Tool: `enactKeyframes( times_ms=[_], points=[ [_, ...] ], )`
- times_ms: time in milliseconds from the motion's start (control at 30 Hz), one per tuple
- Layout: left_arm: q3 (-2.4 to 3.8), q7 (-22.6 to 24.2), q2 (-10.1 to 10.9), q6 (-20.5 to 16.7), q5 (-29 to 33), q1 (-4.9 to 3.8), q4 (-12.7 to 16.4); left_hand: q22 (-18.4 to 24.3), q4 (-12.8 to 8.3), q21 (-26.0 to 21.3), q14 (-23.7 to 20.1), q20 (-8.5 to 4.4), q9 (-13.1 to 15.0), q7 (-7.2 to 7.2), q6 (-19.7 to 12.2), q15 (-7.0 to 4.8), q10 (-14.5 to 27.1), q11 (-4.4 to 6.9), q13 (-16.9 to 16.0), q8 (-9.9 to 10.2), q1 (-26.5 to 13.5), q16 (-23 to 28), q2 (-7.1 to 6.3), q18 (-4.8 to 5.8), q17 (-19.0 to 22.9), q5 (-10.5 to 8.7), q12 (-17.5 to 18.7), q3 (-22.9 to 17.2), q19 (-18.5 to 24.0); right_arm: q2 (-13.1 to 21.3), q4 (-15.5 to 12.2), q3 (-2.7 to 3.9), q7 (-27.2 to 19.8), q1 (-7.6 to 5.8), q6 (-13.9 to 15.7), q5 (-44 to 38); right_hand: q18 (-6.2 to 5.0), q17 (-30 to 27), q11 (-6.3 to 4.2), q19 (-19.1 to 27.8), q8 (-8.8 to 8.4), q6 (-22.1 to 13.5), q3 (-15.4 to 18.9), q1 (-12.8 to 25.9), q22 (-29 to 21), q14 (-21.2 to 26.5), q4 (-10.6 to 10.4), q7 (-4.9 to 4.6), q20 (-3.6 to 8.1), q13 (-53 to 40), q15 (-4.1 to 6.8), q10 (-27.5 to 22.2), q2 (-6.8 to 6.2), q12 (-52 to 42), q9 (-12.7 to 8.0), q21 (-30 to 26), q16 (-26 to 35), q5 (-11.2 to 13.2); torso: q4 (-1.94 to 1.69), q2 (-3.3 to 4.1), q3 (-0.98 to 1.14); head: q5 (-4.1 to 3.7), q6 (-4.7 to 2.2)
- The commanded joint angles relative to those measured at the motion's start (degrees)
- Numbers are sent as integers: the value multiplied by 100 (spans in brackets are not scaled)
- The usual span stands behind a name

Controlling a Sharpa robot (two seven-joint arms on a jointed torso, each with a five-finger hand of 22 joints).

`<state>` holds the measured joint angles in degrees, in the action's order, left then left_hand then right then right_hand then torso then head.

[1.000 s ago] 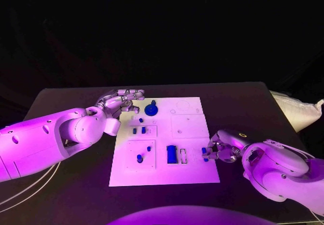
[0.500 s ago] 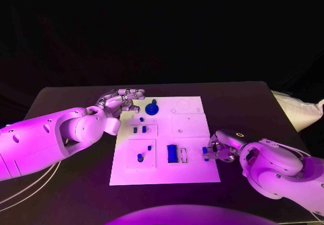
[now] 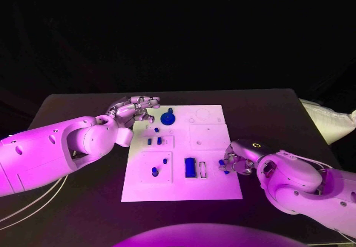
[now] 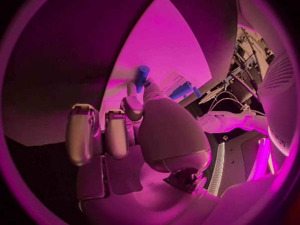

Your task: Assemble the parts on the task board

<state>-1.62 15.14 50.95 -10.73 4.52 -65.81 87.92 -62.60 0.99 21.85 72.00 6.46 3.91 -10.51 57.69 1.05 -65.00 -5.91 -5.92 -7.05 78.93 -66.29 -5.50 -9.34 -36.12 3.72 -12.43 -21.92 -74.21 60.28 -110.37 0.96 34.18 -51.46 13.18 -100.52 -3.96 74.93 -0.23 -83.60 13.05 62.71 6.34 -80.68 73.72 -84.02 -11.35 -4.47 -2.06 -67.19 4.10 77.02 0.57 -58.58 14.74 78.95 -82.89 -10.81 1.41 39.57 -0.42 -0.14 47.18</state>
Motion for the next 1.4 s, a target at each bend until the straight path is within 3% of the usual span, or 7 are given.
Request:
enactKeyframes(
  times_ms=[33, 300, 500, 667, 867, 1100, 1400],
  points=[
    [3, 13, 1, 106, -16, 3, 16, 5, 10, -30, -57, 14, -7, 8, -34, 2, 26, 1, -8, -14, -26, 18, 24, -97, 5, -6, -31, 38, 41, -50, 121, -79, 140, 108, -935, -402, 22, 337, -5, 22, -66, -29, -154, -340, 10, -374, 167, 15, 23, 27, 16, -61, 42, 50, -11, -20, 22, 111, 7, -3, -2, 7, 12],
    [3, 4, 4, 116, -17, 3, 17, 7, 10, -31, -60, 15, -7, 7, -36, 3, 29, 0, -8, -14, -26, 20, 24, -97, 11, -6, -33, 41, 42, -107, 98, -83, 139, 144, -1089, -597, 37, 395, -14, 2, -117, 58, -615, -756, 74, -382, 474, 3, 28, 35, 17, -83, 43, 107, -15, 17, -4, -96, 6, -8, 0, 14, 24],
    [3, 3, 5, 119, -18, 4, 18, 7, 10, -31, -60, 15, -7, 7, -36, 3, 29, 0, -8, -14, -26, 20, 24, -97, 11, -6, -33, 41, 42, -88, 4, -82, 115, 150, -91, 130, 43, 430, -21, -16, -167, 57, -1120, -517, 105, -389, 370, 19, 35, 4, 18, -13, 31, 84, 2, 40, -21, -972, 5, -5, 2, 17, 20],
    [3, 3, 9, 120, -20, 6, 22, 7, 10, -31, -60, 15, -7, 7, -36, 3, 29, 0, -8, -14, -26, 20, 24, -97, 11, -6, -33, 41, 42, -74, -117, -77, 73, 151, 941, 951, 54, 519, -21, -42, -197, 59, -1524, -22, 157, -408, 58, 30, 37, -40, 24, 54, -115, 42, 30, 77, -76, -1069, 3, -1, 5, 24, 19],
    [4, 0, 11, 119, -22, 8, 24, 9, 9, -34, -63, 16, -7, 6, -40, 3, 35, -1, -7, -13, -25, 20, 26, -97, 15, -6, -36, 44, 43, -53, -253, -65, 56, 141, 1433, 1656, 58, 563, -24, -54, -214, 73, -1726, 266, 183, -417, -144, 36, 39, -97, 27, 99, -228, -18, 46, 95, -103, -1041, 1, -8, -4, 26, 29],
    [4, 3, 8, 118, -22, 8, 29, 9, 9, -34, -63, 16, -7, 6, -40, 3, 35, -1, -7, -13, -25, 20, 26, -97, 15, -6, -36, 44, 43, -104, -354, -54, 17, 129, 1628, 2227, 64, 592, -1, -66, -222, 113, -1793, 723, 209, -422, -422, 16, 33, -166, 10, 148, -457, -89, 73, 112, -120, -1006, 0, -7, 1, 24, 33],
    [5, 3, 10, 118, -22, 9, 43, 9, 9, -34, -63, 16, -7, 6, -40, 3, 35, -1, -7, -13, -25, 20, 26, -97, 15, -6, -36, 44, 43, -234, -282, -51, 49, 125, 1399, 2491, 70, 615, -14, -81, -217, 162, -1536, 1010, 247, -426, -469, 34, 32, -247, 19, 196, -593, -178, 103, 138, -133, -1598, -1, -8, -6, 33, 35]
  ],
)
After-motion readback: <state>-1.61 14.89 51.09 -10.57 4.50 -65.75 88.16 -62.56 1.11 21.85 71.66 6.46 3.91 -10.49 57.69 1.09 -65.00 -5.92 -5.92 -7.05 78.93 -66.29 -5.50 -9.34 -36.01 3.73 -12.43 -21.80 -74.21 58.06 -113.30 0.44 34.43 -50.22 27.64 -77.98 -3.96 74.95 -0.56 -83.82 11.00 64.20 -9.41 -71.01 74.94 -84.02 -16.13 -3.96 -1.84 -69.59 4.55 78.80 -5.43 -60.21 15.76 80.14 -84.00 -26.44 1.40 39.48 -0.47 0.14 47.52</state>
